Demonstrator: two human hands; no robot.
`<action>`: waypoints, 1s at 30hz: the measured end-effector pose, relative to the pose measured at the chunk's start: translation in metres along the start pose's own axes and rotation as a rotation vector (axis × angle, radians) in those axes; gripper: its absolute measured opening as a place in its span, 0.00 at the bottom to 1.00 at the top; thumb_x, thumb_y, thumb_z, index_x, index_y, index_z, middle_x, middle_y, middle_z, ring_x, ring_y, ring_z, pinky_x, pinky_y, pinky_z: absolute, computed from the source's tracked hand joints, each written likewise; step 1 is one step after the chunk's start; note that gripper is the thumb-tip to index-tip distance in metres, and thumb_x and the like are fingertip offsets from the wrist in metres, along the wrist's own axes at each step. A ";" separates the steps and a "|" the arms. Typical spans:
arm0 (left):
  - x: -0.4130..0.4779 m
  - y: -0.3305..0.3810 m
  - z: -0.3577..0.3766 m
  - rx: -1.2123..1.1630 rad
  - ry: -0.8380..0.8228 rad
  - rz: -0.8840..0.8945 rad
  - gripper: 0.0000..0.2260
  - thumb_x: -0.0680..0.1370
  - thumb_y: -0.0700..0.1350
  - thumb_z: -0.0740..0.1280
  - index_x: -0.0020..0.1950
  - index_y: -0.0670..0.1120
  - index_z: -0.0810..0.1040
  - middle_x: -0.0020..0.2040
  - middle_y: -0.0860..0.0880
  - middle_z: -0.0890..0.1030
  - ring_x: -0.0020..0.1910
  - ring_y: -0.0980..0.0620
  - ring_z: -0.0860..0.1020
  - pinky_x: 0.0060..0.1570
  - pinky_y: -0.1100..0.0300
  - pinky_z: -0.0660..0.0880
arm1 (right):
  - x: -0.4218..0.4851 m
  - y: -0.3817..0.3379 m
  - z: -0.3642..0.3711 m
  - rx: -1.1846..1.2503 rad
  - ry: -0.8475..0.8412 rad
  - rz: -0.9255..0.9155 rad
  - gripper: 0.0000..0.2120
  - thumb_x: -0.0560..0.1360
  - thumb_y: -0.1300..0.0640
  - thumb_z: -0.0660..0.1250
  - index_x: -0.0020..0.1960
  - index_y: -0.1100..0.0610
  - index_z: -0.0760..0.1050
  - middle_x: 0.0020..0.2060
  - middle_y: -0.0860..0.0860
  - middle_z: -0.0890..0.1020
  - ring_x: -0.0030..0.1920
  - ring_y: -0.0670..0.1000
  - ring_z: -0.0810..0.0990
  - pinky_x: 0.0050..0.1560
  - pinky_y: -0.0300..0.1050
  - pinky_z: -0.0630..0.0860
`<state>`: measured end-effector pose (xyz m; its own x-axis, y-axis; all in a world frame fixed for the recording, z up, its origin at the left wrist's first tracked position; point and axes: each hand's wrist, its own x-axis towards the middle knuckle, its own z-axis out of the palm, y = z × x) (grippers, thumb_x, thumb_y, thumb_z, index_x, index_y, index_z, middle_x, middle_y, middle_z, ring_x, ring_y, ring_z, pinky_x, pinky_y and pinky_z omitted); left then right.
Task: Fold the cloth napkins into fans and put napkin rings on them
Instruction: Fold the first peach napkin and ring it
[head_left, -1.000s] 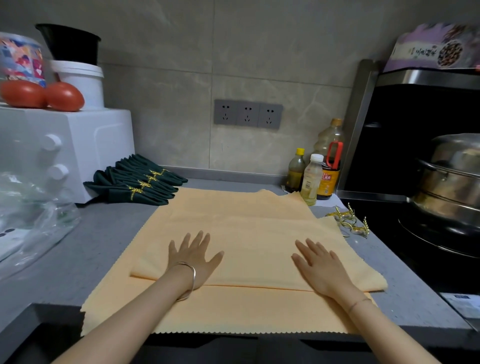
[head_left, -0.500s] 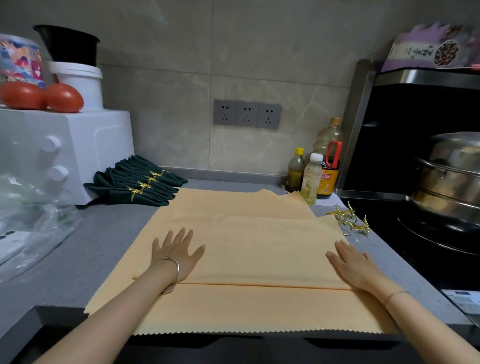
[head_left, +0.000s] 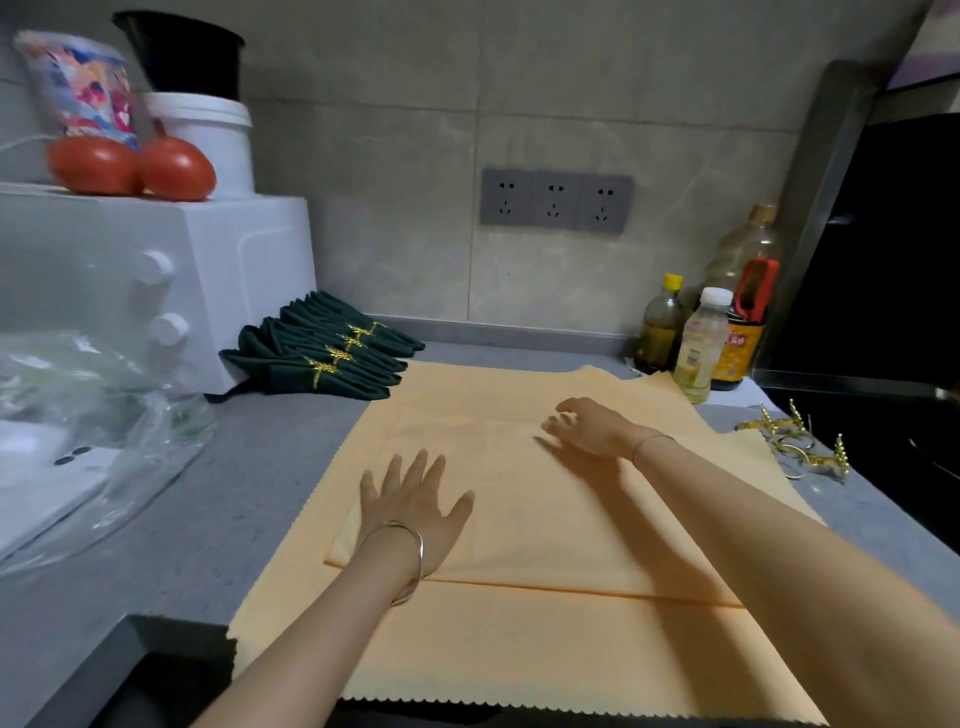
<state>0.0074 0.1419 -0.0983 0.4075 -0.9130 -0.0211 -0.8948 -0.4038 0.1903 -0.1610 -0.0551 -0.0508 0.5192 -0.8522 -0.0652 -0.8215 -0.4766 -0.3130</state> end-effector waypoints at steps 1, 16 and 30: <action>-0.001 0.002 0.000 0.000 0.000 0.003 0.30 0.79 0.64 0.43 0.78 0.55 0.43 0.78 0.55 0.41 0.77 0.51 0.39 0.74 0.45 0.38 | 0.006 -0.001 0.002 -0.056 0.010 0.007 0.27 0.77 0.37 0.57 0.67 0.55 0.69 0.67 0.54 0.70 0.66 0.56 0.69 0.66 0.52 0.66; 0.000 0.001 0.002 -0.050 0.047 -0.035 0.34 0.78 0.65 0.46 0.79 0.50 0.42 0.79 0.53 0.42 0.77 0.51 0.39 0.74 0.46 0.38 | 0.042 -0.145 0.028 -0.072 0.001 -0.401 0.16 0.75 0.51 0.66 0.60 0.55 0.73 0.57 0.55 0.77 0.57 0.57 0.74 0.55 0.46 0.69; -0.025 -0.026 -0.019 -0.773 0.237 -0.108 0.25 0.82 0.56 0.46 0.78 0.50 0.50 0.78 0.50 0.54 0.76 0.48 0.55 0.73 0.51 0.54 | -0.068 -0.077 0.005 -0.087 0.292 -0.594 0.07 0.76 0.54 0.67 0.51 0.51 0.83 0.47 0.46 0.85 0.47 0.50 0.81 0.45 0.43 0.74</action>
<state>0.0243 0.1762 -0.0840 0.5897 -0.7996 0.1136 -0.5053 -0.2555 0.8242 -0.1315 0.0405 -0.0267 0.8142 -0.4574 0.3575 -0.4381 -0.8882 -0.1386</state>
